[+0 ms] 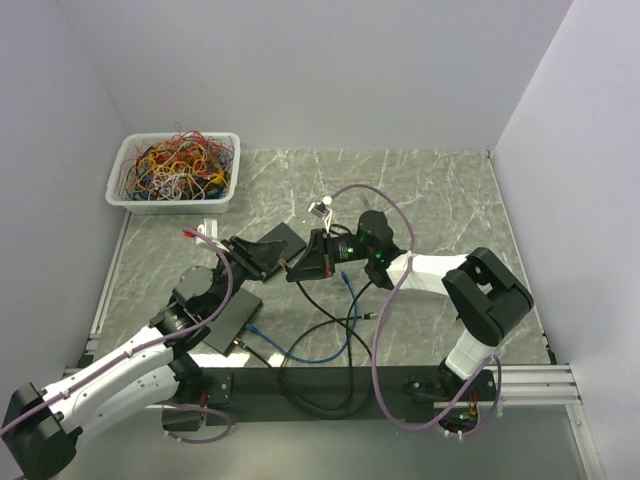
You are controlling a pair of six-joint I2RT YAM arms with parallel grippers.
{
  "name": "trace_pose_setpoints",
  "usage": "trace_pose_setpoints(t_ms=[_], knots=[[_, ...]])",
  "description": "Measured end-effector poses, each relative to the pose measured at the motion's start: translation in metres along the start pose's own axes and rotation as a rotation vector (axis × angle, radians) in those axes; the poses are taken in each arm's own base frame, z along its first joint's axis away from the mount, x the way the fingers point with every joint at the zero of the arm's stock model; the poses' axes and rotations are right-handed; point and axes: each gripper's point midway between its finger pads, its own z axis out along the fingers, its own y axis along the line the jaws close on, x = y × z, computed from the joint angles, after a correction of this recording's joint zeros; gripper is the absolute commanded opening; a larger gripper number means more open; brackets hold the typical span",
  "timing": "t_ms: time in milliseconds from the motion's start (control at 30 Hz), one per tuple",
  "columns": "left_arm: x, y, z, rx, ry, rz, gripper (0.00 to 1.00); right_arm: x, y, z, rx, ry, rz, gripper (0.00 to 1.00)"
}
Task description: Insert the plug into the switch port
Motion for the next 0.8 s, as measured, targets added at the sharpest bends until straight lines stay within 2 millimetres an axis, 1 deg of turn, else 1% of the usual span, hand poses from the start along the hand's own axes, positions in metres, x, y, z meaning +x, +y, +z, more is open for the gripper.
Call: trace_pose_setpoints(t_ms=[167, 433, 533, 633, 800], knots=[[0.000, -0.003, 0.000, 0.019, 0.000, -0.003, 0.45, -0.002, 0.008, 0.001, -0.051, 0.000, 0.023, 0.00], [0.006, -0.001, -0.001, 0.031, 0.019, -0.004, 0.42, -0.007, 0.019, 0.002, -0.115, -0.014, 0.034, 0.00], [0.009, 0.000, -0.002, 0.034, 0.029, -0.005, 0.40, -0.006, 0.015, 0.002, -0.121, -0.015, 0.070, 0.00], [0.010, 0.000, -0.002, 0.037, 0.032, -0.005, 0.36, -0.004, 0.009, 0.003, -0.115, -0.011, 0.127, 0.00], [0.012, 0.002, -0.003, 0.034, 0.034, -0.005, 0.29, -0.004, 0.006, 0.003, -0.111, -0.011, 0.190, 0.00]])
